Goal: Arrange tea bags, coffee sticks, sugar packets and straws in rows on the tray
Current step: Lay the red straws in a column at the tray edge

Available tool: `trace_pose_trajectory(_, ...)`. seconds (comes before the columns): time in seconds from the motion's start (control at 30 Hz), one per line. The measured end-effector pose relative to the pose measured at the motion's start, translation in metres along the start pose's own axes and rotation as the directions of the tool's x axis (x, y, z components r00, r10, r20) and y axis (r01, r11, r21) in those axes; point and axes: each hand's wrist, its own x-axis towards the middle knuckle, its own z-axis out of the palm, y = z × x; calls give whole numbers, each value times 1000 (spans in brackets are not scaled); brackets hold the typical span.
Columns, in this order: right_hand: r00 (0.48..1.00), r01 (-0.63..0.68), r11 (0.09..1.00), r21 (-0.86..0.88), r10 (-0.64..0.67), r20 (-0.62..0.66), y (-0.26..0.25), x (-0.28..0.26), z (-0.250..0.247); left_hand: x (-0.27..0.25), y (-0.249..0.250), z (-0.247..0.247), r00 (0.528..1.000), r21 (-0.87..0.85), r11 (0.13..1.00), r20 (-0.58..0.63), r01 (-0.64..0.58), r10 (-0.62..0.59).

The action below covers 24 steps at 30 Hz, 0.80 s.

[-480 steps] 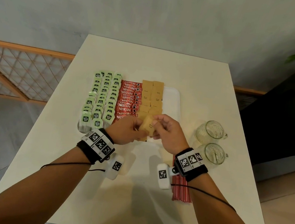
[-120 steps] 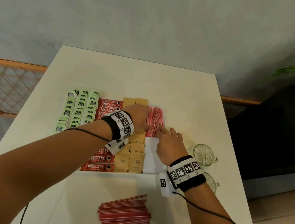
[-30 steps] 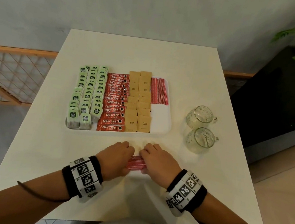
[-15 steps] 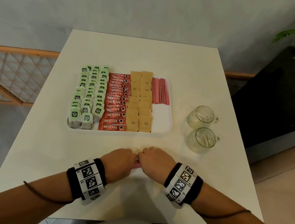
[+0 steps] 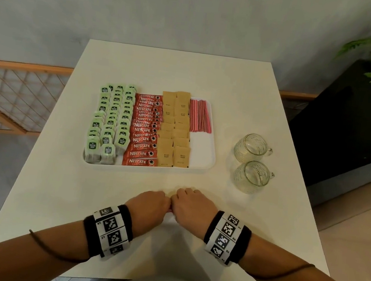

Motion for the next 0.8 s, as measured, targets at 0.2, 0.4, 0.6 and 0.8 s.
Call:
trace_pose_trajectory(0.2,1000,-5,1000,21,5,-9,1,-10,-4,0,-3,4,1000,15,1000,-19,-20,20)
trace_pose_trajectory(0.4,997,2,998,-59,-7,-83,-1,-6,8,-1,-2,6,997,42,999,-70,-28,31)
trace_pose_trajectory(0.6,989,0,999,-36,-6,-149,-3,-5,14,-4,-2,9,997,107,994,-70,-20,28)
trace_pose_trajectory(0.8,988,72,988,140,-51,-147,4,-3,5,-8,-6,11,999,110,994,-31,-23,26)
